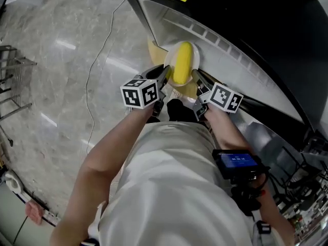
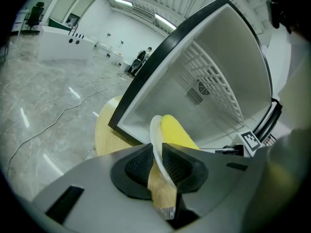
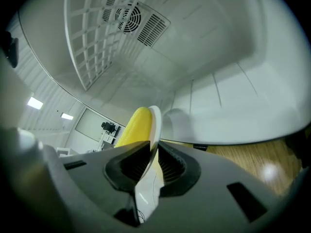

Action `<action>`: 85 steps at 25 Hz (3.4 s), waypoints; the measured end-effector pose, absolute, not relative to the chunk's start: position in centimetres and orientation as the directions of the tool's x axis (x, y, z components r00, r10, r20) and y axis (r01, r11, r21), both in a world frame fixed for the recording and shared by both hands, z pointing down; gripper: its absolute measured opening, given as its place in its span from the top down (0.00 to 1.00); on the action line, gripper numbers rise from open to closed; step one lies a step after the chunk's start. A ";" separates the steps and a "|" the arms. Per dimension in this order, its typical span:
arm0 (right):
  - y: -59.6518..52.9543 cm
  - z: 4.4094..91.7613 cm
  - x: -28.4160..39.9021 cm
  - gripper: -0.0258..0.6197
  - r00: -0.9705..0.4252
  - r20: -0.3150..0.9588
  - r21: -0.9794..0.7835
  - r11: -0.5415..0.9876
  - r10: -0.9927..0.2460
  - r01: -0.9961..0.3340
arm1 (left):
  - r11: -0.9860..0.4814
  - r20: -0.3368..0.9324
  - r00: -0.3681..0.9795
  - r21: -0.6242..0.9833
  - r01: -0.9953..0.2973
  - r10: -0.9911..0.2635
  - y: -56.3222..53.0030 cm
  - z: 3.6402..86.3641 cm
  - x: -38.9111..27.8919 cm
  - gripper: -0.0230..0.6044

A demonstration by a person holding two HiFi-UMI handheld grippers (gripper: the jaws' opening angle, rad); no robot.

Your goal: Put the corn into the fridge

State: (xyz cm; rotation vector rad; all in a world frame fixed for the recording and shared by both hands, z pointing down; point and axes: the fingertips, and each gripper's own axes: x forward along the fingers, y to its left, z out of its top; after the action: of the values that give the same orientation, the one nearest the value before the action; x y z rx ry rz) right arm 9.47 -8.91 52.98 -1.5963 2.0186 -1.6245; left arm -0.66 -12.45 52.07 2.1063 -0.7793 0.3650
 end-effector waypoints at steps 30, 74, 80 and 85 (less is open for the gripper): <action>-13.1 54.7 13.8 0.88 -0.310 0.560 -0.656 -0.183 -0.768 -0.732 | -0.454 0.544 0.696 0.527 -0.718 -0.470 -17.2 54.1 3.8 0.87; -16.2 54.6 19.3 0.82 -0.050 0.708 -0.264 -0.200 -0.704 -0.944 | -0.683 0.667 0.615 0.213 -0.699 -0.422 -21.5 54.8 11.0 0.84; -16.0 54.4 19.5 0.82 -0.021 0.699 -0.252 -0.218 -0.715 -0.943 | -0.697 0.662 0.600 0.162 -0.699 -0.448 -21.6 54.6 10.6 0.80; -15.3 54.1 20.0 0.82 0.004 0.686 -0.252 -0.243 -0.728 -0.937 | -0.693 0.644 0.603 0.153 -0.704 -0.471 -21.5 54.3 9.9 0.79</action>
State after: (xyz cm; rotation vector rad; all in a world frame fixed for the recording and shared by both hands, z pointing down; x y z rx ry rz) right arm 19.99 -15.30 54.12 -2.4015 2.0714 -1.2887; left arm 9.94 -21.48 54.33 2.4394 -0.9411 0.8149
